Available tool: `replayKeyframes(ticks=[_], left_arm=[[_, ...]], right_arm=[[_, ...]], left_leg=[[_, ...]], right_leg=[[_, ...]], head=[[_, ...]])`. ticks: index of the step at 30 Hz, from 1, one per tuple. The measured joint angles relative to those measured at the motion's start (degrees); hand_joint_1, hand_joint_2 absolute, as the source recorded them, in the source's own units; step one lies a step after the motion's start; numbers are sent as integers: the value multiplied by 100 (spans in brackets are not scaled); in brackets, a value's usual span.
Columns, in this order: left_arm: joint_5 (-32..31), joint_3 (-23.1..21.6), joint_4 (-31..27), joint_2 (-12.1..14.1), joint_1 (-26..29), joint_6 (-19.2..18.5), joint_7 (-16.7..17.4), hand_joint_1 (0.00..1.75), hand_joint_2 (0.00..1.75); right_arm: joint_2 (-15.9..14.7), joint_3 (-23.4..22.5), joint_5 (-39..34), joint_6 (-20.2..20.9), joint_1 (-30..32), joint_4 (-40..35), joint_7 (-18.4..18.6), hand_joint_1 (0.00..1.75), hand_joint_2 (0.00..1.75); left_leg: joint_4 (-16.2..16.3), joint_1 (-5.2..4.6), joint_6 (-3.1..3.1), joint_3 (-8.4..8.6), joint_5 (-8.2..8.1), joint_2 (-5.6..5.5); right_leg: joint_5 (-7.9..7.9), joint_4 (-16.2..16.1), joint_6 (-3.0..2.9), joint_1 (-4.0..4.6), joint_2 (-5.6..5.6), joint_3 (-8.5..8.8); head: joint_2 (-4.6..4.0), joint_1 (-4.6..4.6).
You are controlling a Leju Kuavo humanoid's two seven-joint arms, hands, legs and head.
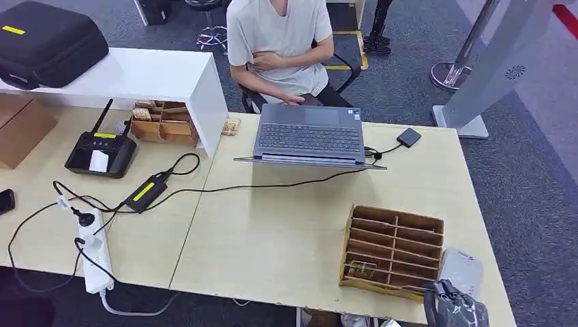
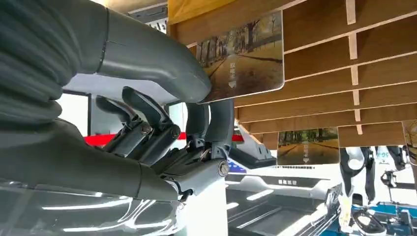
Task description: Pass the card to the sensor for recognition and then transmit it.
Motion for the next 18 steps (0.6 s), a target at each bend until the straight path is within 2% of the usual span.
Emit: replayKeyframes(ticks=[18], left_arm=[[-114, 0, 0, 11, 3, 20, -41, 0, 175]], right_arm=[[-9, 33, 2, -4, 1, -4, -17, 175, 175]], left_leg=[[0, 0, 0, 0, 0, 1]], right_leg=[[0, 0, 0, 0, 0, 1]], head=[[0, 0]])
